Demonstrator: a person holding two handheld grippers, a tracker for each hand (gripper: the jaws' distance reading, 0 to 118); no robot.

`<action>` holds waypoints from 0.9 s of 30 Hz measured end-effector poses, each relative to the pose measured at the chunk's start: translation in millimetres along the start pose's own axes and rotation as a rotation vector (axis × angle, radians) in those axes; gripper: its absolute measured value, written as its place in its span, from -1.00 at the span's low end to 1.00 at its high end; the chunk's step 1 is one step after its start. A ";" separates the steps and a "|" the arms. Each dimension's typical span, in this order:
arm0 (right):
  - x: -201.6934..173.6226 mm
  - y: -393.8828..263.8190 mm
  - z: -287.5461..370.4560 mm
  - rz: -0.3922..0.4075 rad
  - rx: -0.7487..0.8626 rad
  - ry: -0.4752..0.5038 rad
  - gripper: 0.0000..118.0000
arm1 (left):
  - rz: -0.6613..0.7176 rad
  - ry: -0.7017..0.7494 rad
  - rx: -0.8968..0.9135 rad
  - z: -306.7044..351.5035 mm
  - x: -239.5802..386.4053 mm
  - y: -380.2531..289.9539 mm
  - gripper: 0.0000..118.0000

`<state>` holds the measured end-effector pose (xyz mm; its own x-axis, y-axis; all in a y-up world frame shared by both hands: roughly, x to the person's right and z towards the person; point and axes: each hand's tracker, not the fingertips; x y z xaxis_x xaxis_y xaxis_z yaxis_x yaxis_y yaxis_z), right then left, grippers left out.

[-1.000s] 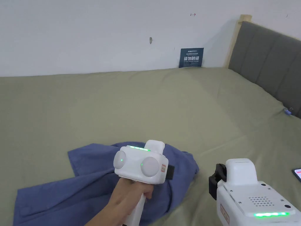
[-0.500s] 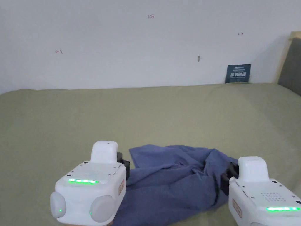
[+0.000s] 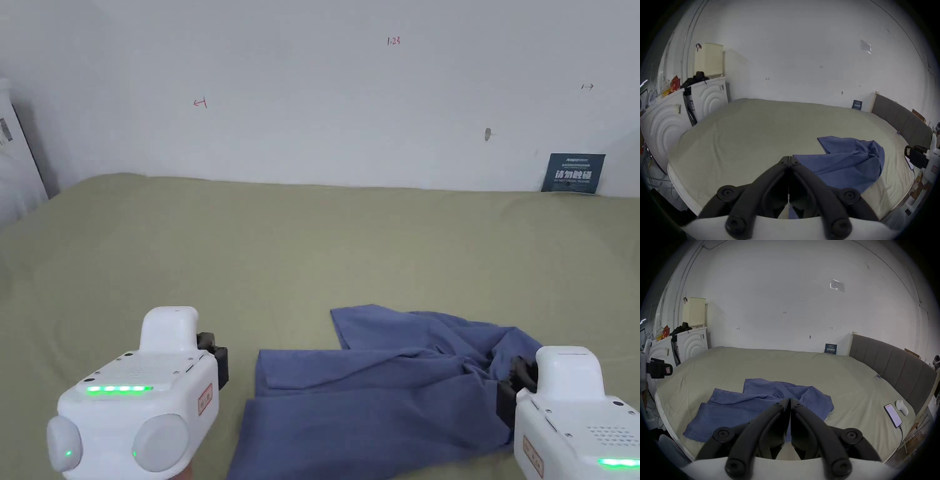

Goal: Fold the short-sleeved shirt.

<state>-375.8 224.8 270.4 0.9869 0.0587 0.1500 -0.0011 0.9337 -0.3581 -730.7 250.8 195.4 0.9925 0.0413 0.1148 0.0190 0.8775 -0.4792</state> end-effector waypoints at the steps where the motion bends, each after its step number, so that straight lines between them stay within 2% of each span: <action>1: -0.1 -0.1 -3.6 -0.001 -0.003 -0.001 -0.89 | -0.012 -0.016 -0.031 -9.7 3.0 0.3 -1.00; 4: 2.7 -2.6 -18.4 0.000 -0.027 -0.001 -0.89 | -0.064 -0.078 -0.153 -52.9 14.7 0.1 -1.00; 10: 10.2 -14.0 -56.2 0.007 -0.080 -0.008 -0.89 | -0.037 -0.095 -0.381 -178.9 19.4 2.1 -0.98; 11: 11.5 -16.0 -63.2 0.007 -0.092 -0.011 -0.89 | -0.029 -0.072 -0.415 -205.8 14.8 2.1 -0.67; 12: 14.7 -19.1 -68.9 0.010 -0.105 -0.014 -0.89 | -0.032 -0.064 -0.409 -221.8 15.2 2.5 0.01; 13: 16.9 -21.1 -73.5 0.012 -0.109 -0.014 -0.89 | -0.061 -0.039 -0.450 -236.7 16.5 1.1 0.78; 14: 19.2 -23.3 -78.3 0.013 -0.117 -0.021 -0.89 | -0.078 -0.011 -0.504 -252.9 17.6 -3.6 0.98; 15: 22.9 -25.5 -82.7 0.012 -0.126 -0.024 -0.89 | -0.095 0.019 -0.477 -251.1 21.0 -10.9 0.79; 16: 26.5 -27.9 -86.1 0.012 -0.133 -0.026 -0.89 | -0.126 0.023 -0.505 -257.1 24.4 -18.3 0.71; 17: 30.6 -30.3 -90.0 0.010 -0.146 -0.036 -0.89 | -0.160 0.038 -0.527 -266.1 27.0 -25.5 0.70; 19: 39.1 -33.7 -94.7 0.007 -0.163 -0.044 -0.89 | -0.134 0.004 -0.529 -274.9 30.2 -22.3 0.66; 20: 44.7 -35.1 -93.8 0.005 -0.171 -0.056 -0.89 | -0.133 0.009 -0.522 -273.9 30.1 -20.3 0.51; 21: 52.2 -36.1 -94.1 -0.005 -0.179 -0.059 -0.89 | -0.129 -0.009 -0.519 -271.9 29.0 -17.2 0.22; 22: 60.1 -36.2 -94.6 -0.019 -0.187 -0.060 -0.89 | -0.119 -0.047 -0.513 -269.1 29.5 -15.7 -0.20; 23: 69.4 -35.9 -95.5 -0.041 -0.201 -0.086 -0.89 | -0.141 -0.064 -0.501 -235.1 41.3 -6.4 -0.95; 24: 79.4 -35.4 -95.6 -0.068 -0.208 -0.108 -0.89 | -0.120 -0.124 -0.504 -228.5 43.8 -3.5 -0.95; 25: 88.3 -34.0 -96.4 -0.092 -0.210 -0.116 -0.89 | -0.072 -0.135 -0.524 -225.6 44.2 -1.6 -0.95; 27: 108.3 -28.9 -103.8 -0.095 -0.222 -0.137 -0.89 | -0.081 -0.114 -0.539 -236.2 39.9 -4.1 -0.95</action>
<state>-252.1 167.5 201.4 0.9500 0.0356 0.3102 0.1408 0.8377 -0.5276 -662.6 136.0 -3.6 0.9665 0.0619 0.2491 0.1834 0.5126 -0.8388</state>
